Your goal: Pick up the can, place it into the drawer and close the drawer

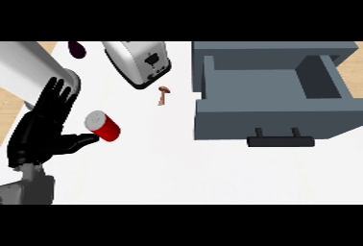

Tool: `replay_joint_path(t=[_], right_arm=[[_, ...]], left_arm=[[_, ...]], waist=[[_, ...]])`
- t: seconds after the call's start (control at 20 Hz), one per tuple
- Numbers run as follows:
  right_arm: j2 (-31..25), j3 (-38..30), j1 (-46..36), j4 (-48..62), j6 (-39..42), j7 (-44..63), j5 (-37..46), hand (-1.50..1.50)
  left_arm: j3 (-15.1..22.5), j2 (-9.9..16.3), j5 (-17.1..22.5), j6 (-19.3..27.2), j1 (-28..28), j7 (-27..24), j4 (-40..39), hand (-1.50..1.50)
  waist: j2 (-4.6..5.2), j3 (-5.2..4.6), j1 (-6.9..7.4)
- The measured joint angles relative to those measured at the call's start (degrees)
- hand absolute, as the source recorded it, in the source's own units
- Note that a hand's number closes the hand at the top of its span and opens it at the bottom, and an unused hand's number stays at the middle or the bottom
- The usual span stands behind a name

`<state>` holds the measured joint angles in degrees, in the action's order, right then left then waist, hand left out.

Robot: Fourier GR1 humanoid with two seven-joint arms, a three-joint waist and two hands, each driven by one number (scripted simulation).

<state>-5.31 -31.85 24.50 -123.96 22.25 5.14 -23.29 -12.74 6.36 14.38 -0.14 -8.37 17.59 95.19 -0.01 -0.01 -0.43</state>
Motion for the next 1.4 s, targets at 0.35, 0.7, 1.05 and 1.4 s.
replay_joint_path(t=[0.35,0.7,1.05,1.4], right_arm=[[0.2,-3.0,0.1,0.8,3.0,0.3,-0.9,-1.5],[1.5,-4.3,-0.3,-0.2,3.8,1.9,-1.5,-1.5],[2.0,-6.5,-0.1,-1.4,5.2,3.4,-3.4,-1.5],[1.9,-8.4,-0.8,-0.9,7.0,4.3,-4.4,-1.5]], left_arm=[[0.0,-0.7,-2.5,0.8,-0.4,-6.5,-8.0,-1.5],[-2.7,0.2,-3.5,0.4,-1.6,-16.5,-19.8,-1.5],[-4.3,1.9,-3.4,-1.9,-0.7,-24.0,-29.2,-1.5],[-5.2,3.0,-3.4,-4.1,-4.3,-31.5,-42.1,-1.5]], waist=[[0.0,0.0,0.01],[0.04,-0.01,-0.04],[0.01,-0.01,-0.01],[0.05,-0.02,-0.13]])
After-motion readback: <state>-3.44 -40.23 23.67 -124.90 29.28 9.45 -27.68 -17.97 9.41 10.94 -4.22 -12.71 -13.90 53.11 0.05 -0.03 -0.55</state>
